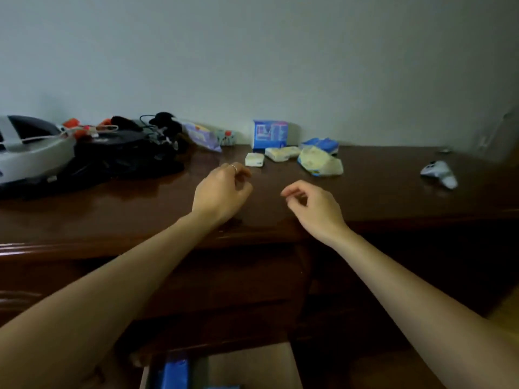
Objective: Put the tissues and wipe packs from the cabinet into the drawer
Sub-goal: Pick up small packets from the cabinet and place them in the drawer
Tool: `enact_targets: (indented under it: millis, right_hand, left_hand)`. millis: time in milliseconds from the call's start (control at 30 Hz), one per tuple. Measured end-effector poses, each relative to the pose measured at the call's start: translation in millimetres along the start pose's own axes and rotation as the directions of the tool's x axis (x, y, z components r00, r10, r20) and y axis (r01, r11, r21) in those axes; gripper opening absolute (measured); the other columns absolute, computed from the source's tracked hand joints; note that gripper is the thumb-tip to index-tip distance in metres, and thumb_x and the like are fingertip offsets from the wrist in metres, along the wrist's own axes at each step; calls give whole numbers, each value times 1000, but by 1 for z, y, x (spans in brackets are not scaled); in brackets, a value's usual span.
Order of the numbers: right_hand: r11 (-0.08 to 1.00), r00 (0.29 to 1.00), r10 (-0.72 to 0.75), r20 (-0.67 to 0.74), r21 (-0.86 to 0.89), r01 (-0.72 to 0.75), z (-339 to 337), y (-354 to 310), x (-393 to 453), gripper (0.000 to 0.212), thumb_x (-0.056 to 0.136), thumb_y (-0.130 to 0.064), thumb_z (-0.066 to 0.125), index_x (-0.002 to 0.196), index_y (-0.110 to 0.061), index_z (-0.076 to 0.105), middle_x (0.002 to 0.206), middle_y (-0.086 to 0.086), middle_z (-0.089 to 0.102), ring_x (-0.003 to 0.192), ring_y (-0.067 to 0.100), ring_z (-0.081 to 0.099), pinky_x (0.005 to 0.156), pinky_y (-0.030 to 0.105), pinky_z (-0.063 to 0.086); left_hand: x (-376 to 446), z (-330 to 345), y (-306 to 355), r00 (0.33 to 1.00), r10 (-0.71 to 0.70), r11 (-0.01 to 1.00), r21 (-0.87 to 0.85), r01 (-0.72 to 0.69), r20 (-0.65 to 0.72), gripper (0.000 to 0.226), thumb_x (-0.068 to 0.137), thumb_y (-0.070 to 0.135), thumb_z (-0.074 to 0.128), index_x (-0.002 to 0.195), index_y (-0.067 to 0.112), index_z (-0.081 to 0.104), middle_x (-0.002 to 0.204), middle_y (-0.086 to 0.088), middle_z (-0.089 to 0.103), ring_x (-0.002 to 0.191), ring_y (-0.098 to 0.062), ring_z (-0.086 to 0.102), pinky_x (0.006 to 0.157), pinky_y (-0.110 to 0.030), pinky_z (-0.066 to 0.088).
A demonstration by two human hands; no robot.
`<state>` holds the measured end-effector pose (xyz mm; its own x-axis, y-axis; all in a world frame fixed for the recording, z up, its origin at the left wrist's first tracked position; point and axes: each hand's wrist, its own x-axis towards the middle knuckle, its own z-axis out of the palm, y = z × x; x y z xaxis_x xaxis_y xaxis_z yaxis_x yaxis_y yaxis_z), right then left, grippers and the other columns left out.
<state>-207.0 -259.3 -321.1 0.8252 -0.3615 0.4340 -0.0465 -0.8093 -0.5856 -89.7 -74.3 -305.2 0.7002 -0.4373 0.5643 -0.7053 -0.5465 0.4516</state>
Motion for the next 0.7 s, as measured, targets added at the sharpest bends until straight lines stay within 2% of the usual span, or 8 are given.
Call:
enact_targets:
  millis: [67, 167, 333, 400, 500, 567, 633, 700]
  right_hand:
    - [989, 995, 39, 93, -144, -26, 9, 11, 40, 32, 93, -28, 62, 120, -44, 60, 119, -18, 64, 108, 4, 61, 86, 32, 53]
    - [944, 981, 111, 159, -325, -54, 29, 26, 101, 55, 97, -32, 59, 148, -34, 40, 149, -3, 49, 128, 19, 55, 91, 40, 52]
    - [831, 982, 127, 140, -556, -28, 71, 58, 197, 69, 104, -48, 39, 162, -32, 6, 171, 3, 2, 145, 37, 35, 109, 53, 38]
    - [803, 973, 164, 164, -595, -35, 84, 69, 228, 74, 103, -55, 35, 163, -32, -2, 172, 1, -5, 148, 38, 31, 114, 53, 32]
    - [753, 960, 195, 203, -657, -15, 96, 75, 254, 69, 101, -60, 30, 161, -27, 19, 167, 6, 23, 142, 36, 40, 109, 50, 34]
    - [757, 969, 162, 187, -653, -1, 96, 73, 256, 62, 101, -60, 32, 151, -24, 36, 154, 8, 43, 132, 35, 49, 102, 49, 40]
    - [762, 978, 110, 175, -646, 30, 92, 68, 248, 56, 100, -59, 36, 143, -23, 42, 145, 10, 49, 125, 35, 54, 94, 47, 43]
    - [762, 980, 82, 180, -646, 55, 84, 60, 234, 52, 101, -57, 40, 140, -23, 43, 142, 13, 48, 123, 35, 54, 92, 46, 44]
  left_hand:
    - [42, 27, -13, 996, -35, 997, 76, 29, 78, 39, 87, 34, 59, 126, 29, 57, 117, 2, 60, 112, -19, 55, 84, -35, 47]
    - [91, 68, -35, 985, -46, 988, 150, 20, 168, 54, 92, 35, 53, 144, 29, 41, 145, -6, 44, 132, -26, 41, 101, -46, 41]
    - [152, 122, -73, 935, -21, 948, 304, -94, 353, 64, 95, 61, 33, 154, 40, 18, 161, -7, 21, 144, -32, 28, 113, -51, 26]
    - [168, 133, -82, 915, 37, 932, 316, -177, 402, 66, 94, 65, 30, 154, 41, 18, 165, -5, 15, 148, -29, 21, 117, -50, 20]
    - [182, 141, -85, 906, 86, 944, 257, -208, 415, 63, 93, 62, 35, 149, 34, 34, 159, -3, 32, 144, -25, 31, 115, -46, 27]
    - [181, 139, -82, 924, 65, 964, 214, -155, 377, 53, 93, 58, 43, 137, 29, 46, 144, -6, 48, 128, -26, 48, 97, -41, 39]
    - [176, 132, -76, 941, 44, 968, 219, -123, 334, 36, 95, 48, 46, 124, 26, 50, 130, -8, 52, 112, -29, 57, 81, -38, 40]
    - [166, 123, -69, 953, 21, 965, 243, -99, 302, 26, 98, 36, 46, 120, 22, 50, 126, -9, 52, 105, -32, 61, 76, -37, 39]
